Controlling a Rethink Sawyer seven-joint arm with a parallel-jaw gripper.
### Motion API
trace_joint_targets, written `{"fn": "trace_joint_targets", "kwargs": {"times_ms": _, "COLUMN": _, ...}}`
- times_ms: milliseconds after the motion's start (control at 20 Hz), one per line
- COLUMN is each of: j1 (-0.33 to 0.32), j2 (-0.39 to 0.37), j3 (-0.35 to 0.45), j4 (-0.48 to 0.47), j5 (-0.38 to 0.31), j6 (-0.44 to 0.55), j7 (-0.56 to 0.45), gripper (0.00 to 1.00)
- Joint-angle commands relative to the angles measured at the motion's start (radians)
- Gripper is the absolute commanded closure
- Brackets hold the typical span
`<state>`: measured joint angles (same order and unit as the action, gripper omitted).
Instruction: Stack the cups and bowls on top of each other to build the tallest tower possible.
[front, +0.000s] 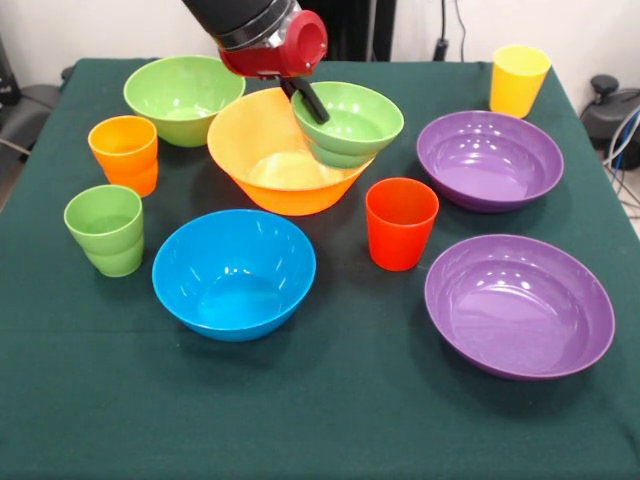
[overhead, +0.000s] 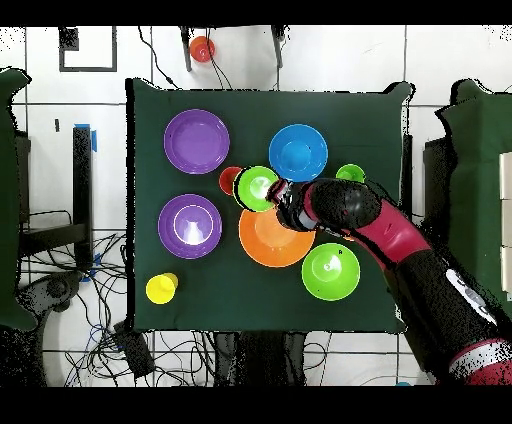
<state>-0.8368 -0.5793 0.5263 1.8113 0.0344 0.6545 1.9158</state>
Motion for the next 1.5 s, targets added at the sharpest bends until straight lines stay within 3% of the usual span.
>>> {"fn": "trace_joint_targets", "kwargs": {"times_ms": 50, "j1": 0.030, "j2": 0.018, "j3": 0.024, "j4": 0.037, "j5": 0.038, "j6": 0.075, "j7": 0.065, "gripper": 1.00}}
{"fn": "trace_joint_targets", "kwargs": {"times_ms": 450, "j1": -0.002, "j2": 0.025, "j3": 0.061, "j4": 0.137, "j5": 0.076, "j6": -0.071, "j7": 0.091, "gripper": 1.00}}
{"fn": "trace_joint_targets", "kwargs": {"times_ms": 900, "j1": -0.010, "j2": 0.046, "j3": 0.071, "j4": 0.213, "j5": 0.033, "j6": -0.232, "j7": 0.102, "gripper": 1.00}}
{"fn": "trace_joint_targets", "kwargs": {"times_ms": 1050, "j1": -0.007, "j2": 0.064, "j3": 0.066, "j4": 0.209, "j5": 0.024, "j6": -0.249, "j7": 0.091, "gripper": 1.00}}
{"fn": "trace_joint_targets", "kwargs": {"times_ms": 1200, "j1": 0.016, "j2": 0.052, "j3": 0.023, "j4": 0.188, "j5": -0.021, "j6": -0.207, "j7": 0.046, "gripper": 1.00}}
{"fn": "trace_joint_targets", "kwargs": {"times_ms": 1500, "j1": -0.024, "j2": 0.083, "j3": 0.024, "j4": 0.223, "j5": -0.057, "j6": -0.263, "j7": 0.024, "gripper": 1.00}}
